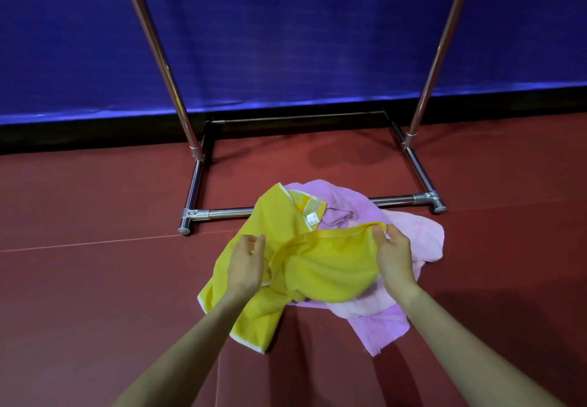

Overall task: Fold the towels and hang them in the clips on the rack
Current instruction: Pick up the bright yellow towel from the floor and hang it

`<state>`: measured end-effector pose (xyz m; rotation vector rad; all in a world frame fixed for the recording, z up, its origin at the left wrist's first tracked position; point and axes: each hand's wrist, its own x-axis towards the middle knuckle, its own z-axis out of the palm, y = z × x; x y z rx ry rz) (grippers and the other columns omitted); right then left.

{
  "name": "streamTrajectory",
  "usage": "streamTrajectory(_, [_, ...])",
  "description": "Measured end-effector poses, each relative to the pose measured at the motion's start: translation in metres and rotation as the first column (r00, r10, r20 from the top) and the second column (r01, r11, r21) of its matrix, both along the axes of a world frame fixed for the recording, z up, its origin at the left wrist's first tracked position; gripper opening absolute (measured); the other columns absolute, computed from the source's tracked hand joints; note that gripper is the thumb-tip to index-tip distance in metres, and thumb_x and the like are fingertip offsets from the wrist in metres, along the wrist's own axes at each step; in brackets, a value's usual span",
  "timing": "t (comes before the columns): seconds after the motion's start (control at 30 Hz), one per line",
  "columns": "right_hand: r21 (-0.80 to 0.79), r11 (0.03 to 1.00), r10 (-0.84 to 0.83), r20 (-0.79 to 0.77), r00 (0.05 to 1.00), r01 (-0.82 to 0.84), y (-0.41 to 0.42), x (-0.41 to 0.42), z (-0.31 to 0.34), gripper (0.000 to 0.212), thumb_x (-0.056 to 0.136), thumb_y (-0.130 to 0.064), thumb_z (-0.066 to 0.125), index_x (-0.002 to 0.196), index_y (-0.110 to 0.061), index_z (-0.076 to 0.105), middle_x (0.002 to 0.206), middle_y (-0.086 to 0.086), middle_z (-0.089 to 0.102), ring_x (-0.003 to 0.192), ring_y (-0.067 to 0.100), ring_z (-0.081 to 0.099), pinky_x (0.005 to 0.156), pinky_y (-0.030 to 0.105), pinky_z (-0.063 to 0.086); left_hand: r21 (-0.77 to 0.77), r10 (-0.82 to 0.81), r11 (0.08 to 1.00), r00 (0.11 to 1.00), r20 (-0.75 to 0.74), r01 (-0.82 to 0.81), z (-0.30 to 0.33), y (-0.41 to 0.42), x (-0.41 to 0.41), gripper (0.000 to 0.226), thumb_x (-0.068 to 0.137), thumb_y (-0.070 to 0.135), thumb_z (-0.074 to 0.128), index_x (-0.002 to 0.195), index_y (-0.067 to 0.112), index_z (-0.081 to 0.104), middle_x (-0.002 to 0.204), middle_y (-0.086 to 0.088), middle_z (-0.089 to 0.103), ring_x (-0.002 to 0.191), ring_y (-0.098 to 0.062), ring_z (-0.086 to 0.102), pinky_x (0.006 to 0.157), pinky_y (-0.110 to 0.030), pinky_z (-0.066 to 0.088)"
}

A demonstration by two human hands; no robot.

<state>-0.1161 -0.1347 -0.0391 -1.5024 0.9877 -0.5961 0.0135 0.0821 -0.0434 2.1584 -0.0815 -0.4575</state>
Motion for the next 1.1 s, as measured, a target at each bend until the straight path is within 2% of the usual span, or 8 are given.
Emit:
streamTrajectory(0.23, [0.017, 0.997, 0.072, -0.021, 0.997, -0.072, 0.009, -0.003, -0.005, 0.019, 0.094, -0.009, 0.048, 0.089, 0.003, 0.061, 0.076, 0.016, 0.061, 0.071, 0.019, 0.052, 0.062, 0.025, 0.041, 0.182, -0.447, 0.876, 0.894, -0.043, 0.447, -0.021, -0.001, -0.020, 0.097, 0.066, 0.062, 0.072, 0.141, 0.020, 0.026, 0.142, -0.003, 0.040, 0.130, -0.021, 0.041, 0.104, -0.042, 0.038])
streamTrajectory(0.4, [0.030, 0.992, 0.121, -0.034, 0.992, -0.120, 0.013, -0.009, -0.006, 0.023, 0.096, -0.012, 0.048, 0.086, 0.007, 0.057, 0.072, 0.014, 0.055, 0.070, 0.018, 0.050, 0.066, 0.033, 0.040, 0.574, -0.642, 0.690, 0.739, 0.204, 0.441, -0.026, -0.004, -0.028, 0.054, 0.087, 0.040, 0.055, 0.135, 0.019, 0.042, 0.140, 0.000, 0.038, 0.125, -0.025, 0.042, 0.099, -0.038, 0.037])
streamTrajectory(0.5, [0.014, 0.993, 0.121, -0.036, 0.992, -0.120, 0.011, -0.011, -0.003, 0.023, 0.096, -0.013, 0.048, 0.085, 0.004, 0.058, 0.071, 0.013, 0.053, 0.069, 0.018, 0.049, 0.067, 0.034, 0.039, 0.277, -0.401, 0.909, 0.834, 0.378, 0.312, -0.017, -0.006, -0.021, 0.025, 0.091, 0.016, 0.052, 0.112, 0.005, 0.062, 0.106, -0.008, 0.055, 0.101, -0.030, 0.055, 0.085, -0.038, 0.045])
streamTrajectory(0.63, [-0.029, 0.997, 0.064, -0.022, 0.998, -0.065, 0.011, -0.011, 0.005, 0.025, 0.096, -0.011, 0.048, 0.074, -0.009, 0.058, 0.062, 0.000, 0.054, 0.062, 0.013, 0.046, 0.064, 0.031, 0.038, -0.158, -0.118, 0.979, 0.989, 0.093, 0.132, 0.027, -0.017, -0.008, 0.025, 0.093, 0.011, 0.053, 0.118, 0.013, 0.057, 0.076, -0.005, 0.054, 0.064, -0.013, 0.052, 0.062, -0.021, 0.039])
streamTrajectory(0.73, [-0.042, 0.999, 0.030, -0.008, 1.000, -0.030, 0.015, -0.007, 0.015, 0.033, 0.097, -0.013, 0.049, 0.063, -0.015, 0.048, 0.055, -0.005, 0.044, 0.058, 0.012, 0.041, 0.061, 0.031, 0.034, -0.315, -0.308, 0.908, 0.950, -0.048, 0.278, 0.062, -0.025, -0.003, 0.022, 0.092, 0.003, 0.049, 0.101, 0.018, 0.063, 0.064, -0.001, 0.048, 0.047, -0.005, 0.038, 0.048, -0.019, 0.034])
streamTrajectory(0.9, [-0.014, 0.999, 0.042, 0.093, 0.995, -0.041, 0.016, -0.003, 0.033, 0.033, 0.096, -0.012, 0.050, 0.064, -0.011, 0.047, 0.052, -0.007, 0.044, 0.052, 0.003, 0.040, 0.058, 0.024, 0.035, -0.449, -0.555, 0.806, 0.756, -0.347, 0.386, 0.086, -0.030, 0.003, 0.048, 0.078, -0.004, 0.033, 0.084, 0.017, 0.076, 0.078, -0.007, 0.064, 0.065, -0.014, 0.058, 0.060, -0.023, 0.050])
streamTrajectory(1.0, [-0.018, 0.995, 0.095, 0.166, 0.982, -0.093, 0.017, -0.003, 0.043, 0.032, 0.095, -0.009, 0.052, 0.064, -0.010, 0.044, 0.051, -0.013, 0.038, 0.050, 0.000, 0.034, 0.050, 0.018, 0.032, -0.412, -0.608, 0.782, 0.718, -0.339, 0.467, 0.090, -0.024, 0.005, 0.049, 0.067, 0.000, 0.036, 0.095, 0.018, 0.073, 0.094, -0.016, 0.061, 0.086, -0.028, 0.057, 0.080, -0.037, 0.052])
streamTrajectory(1.1, [-0.055, 0.987, 0.158, 0.189, 0.969, -0.150, 0.021, -0.003, 0.051, 0.037, 0.093, -0.006, 0.054, 0.060, -0.015, 0.040, 0.048, -0.015, 0.037, 0.051, 0.001, 0.032, 0.051, 0.020, 0.029, -0.371, -0.692, 0.708, 0.695, -0.196, 0.601, 0.104, -0.017, -0.004, 0.046, 0.077, -0.016, 0.034, 0.105, 0.010, 0.060, 0.092, -0.012, 0.066, 0.083, -0.019, 0.061, 0.073, -0.024, 0.050])
